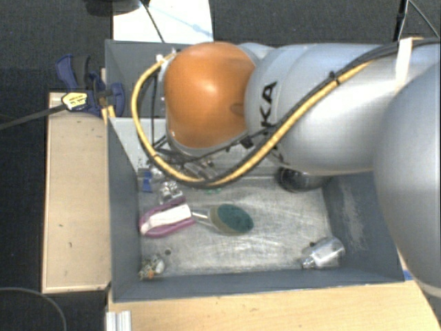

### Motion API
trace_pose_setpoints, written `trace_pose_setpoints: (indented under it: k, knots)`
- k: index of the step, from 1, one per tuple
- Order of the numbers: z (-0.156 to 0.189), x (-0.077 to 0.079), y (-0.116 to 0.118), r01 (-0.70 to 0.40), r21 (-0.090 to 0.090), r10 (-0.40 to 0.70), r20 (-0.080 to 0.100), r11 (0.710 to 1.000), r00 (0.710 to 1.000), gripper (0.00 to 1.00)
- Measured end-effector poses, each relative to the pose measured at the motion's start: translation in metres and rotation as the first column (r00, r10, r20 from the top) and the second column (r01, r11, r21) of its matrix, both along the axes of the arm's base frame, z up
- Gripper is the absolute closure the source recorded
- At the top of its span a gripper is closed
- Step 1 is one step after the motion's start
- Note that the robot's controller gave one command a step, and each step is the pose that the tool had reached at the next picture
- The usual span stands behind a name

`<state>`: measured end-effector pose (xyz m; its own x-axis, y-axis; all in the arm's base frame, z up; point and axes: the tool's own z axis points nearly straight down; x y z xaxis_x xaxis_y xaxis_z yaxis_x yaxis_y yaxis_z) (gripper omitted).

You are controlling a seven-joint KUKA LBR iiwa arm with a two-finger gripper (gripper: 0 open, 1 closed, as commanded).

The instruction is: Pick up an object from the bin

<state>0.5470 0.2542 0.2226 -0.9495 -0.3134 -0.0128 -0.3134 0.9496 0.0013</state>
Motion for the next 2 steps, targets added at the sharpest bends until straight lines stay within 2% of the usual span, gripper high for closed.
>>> trace_pose_setpoints:
  k: [1,2]
  knots:
    - [-0.005,-0.002,-0.001,0.003,-0.003,-0.003,-0.009,1.000,1.000,0.00]
    - [-0.143,-0.059,-0.020,0.035,-0.001,-0.035,-0.009,0.999,0.999,0.00]
